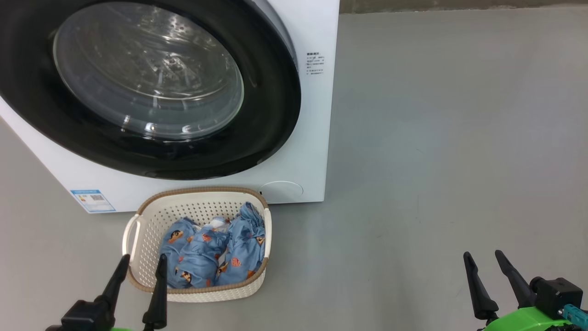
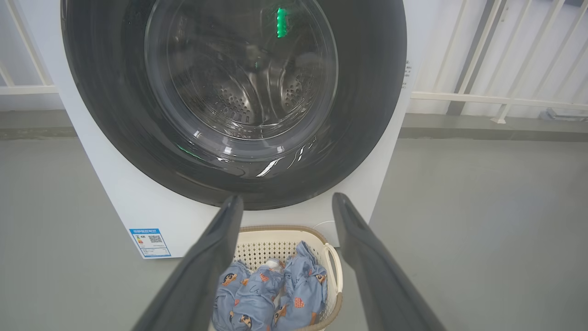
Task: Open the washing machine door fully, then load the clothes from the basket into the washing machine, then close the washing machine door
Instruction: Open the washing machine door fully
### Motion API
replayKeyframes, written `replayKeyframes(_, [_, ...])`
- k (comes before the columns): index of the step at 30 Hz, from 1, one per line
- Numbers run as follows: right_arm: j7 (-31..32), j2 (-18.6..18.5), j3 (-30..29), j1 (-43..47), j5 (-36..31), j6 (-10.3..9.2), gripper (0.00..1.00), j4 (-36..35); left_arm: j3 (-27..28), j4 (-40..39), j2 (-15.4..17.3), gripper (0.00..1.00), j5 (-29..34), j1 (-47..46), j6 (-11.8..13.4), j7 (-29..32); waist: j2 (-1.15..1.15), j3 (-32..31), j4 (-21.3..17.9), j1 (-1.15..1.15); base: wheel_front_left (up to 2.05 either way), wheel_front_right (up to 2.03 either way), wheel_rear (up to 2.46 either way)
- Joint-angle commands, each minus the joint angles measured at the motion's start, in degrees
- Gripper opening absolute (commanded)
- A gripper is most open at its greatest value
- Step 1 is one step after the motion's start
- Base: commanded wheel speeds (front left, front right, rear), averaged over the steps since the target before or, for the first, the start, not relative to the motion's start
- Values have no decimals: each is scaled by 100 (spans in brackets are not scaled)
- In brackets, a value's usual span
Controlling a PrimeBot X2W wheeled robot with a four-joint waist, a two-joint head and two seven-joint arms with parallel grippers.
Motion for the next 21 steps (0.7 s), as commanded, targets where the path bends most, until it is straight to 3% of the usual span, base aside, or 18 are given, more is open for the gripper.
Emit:
replayKeyframes(1, [-70,-55,117,-175,-57,9,100,-150,164,-158,81,100,-32,-215,-14,-52,-1,-7,7,0,0,0,0])
replayKeyframes(4, [-70,-42,148,-225,-19,9,100,-169,146,-161,77,100,-50,-209,-14,-52,-1,-16,22,0,0,0,0])
replayKeyframes(5, [-70,-29,172,-254,39,9,78,-176,139,-166,73,100,-55,-203,-14,-52,-1,-15,26,0,0,0,0])
replayKeyframes(6, [-70,-10,195,-293,122,9,39,-193,128,-170,69,100,-60,-198,-14,-52,-1,-14,32,0,0,0,0])
replayKeyframes(7, [-70,15,209,-340,224,9,13,-216,112,-168,64,100,-68,-193,-14,-52,-1,-12,39,0,0,0,0])
replayKeyframes(8, [-70,33,231,-403,326,9,0,-248,89,-166,59,100,-74,-188,-14,-52,-1,-2,43,0,0,0,0])
replayKeyframes(21, [-70,308,353,-2208,2140,9,0,-473,-145,-230,51,100,-143,-467,-14,-52,-1,406,219,0,0,0,0])
